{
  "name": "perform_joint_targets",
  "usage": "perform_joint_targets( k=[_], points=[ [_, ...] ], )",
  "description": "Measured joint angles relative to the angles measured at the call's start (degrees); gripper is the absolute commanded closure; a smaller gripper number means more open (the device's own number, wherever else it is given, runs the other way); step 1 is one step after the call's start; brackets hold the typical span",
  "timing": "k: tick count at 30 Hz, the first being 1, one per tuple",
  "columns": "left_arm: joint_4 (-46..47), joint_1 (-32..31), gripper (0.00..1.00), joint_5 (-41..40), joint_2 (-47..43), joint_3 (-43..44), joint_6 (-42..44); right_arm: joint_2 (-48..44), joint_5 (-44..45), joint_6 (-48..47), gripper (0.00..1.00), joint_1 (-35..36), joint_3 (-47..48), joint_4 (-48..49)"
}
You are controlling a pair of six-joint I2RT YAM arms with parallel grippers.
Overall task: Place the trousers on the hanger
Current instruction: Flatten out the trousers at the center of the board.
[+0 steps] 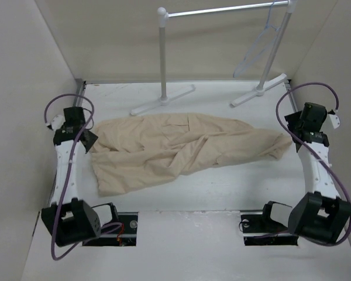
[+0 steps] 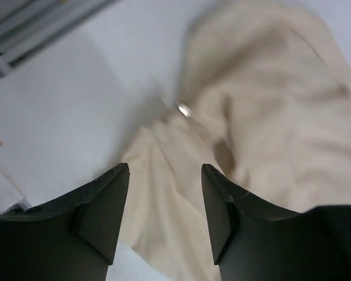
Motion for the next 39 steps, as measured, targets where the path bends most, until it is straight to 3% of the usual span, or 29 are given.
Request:
perform_joint_targets(
  k=[2, 4, 6, 8, 10, 13, 16, 21, 23, 26, 29, 33, 39],
  points=[
    [-0.2, -7.8, 0.61, 0.7, -5.3, -1.4, -0.1, -4.5, 0.7, -0.4, 0.43, 3.1, -0.3, -0.1],
    [-1.9, -16.2, 0.67, 1.7, -12.1, -4.9, -1.7, -9.0, 1.1, -1.1, 0.60, 6.7, -1.4, -0.1],
    [-5.3, -21.7, 0.68, 2.9, -18.3, -9.7, -4.7, -12.5, 1.0, -2.2, 0.79, 10.0, -3.3, 0.2],
    [-9.7, -24.7, 0.64, 4.7, -23.8, -15.6, -9.4, -15.5, 0.7, -3.5, 0.85, 12.9, -6.5, 0.3],
    [-13.8, -25.4, 0.55, 6.8, -27.7, -21.0, -14.4, -17.9, -0.2, -4.7, 0.85, 15.1, -9.9, -0.3],
    [-17.8, -23.6, 0.47, 9.2, -31.5, -25.3, -22.4, -20.6, -1.6, -6.6, 0.76, 19.0, -14.4, -2.1],
    [-16.2, -19.2, 0.47, 11.0, -33.5, -27.3, -28.2, -22.6, -3.5, -7.9, 0.64, 24.5, -17.0, -3.8],
    [-8.7, -10.7, 0.52, 16.5, -32.1, -36.7, -33.5, -25.7, -5.0, -8.5, 0.56, 32.7, -19.6, -6.2],
    [-6.1, -8.0, 0.60, 17.8, -30.4, -40.1, -34.5, -27.0, -5.4, -8.6, 0.55, 33.3, -20.4, -7.2],
    [-2.1, -6.1, 0.86, 19.5, -28.9, -42.3, -35.7, -27.8, -5.6, -8.6, 0.55, 33.3, -21.0, -8.3],
    [2.7, -5.7, 0.96, 20.1, -29.0, -42.4, -36.0, -27.9, -6.2, -8.6, 0.55, 33.3, -21.0, -8.7],
    [0.9, -8.4, 0.99, 19.3, -32.8, -36.1, -35.9, -27.8, -6.6, -8.8, 0.55, 33.3, -21.0, -8.9],
    [-5.9, -17.3, 0.99, 13.9, -38.8, -11.0, -35.7, -26.2, -6.7, -9.7, 0.53, 33.3, -20.5, -8.9]
  ],
)
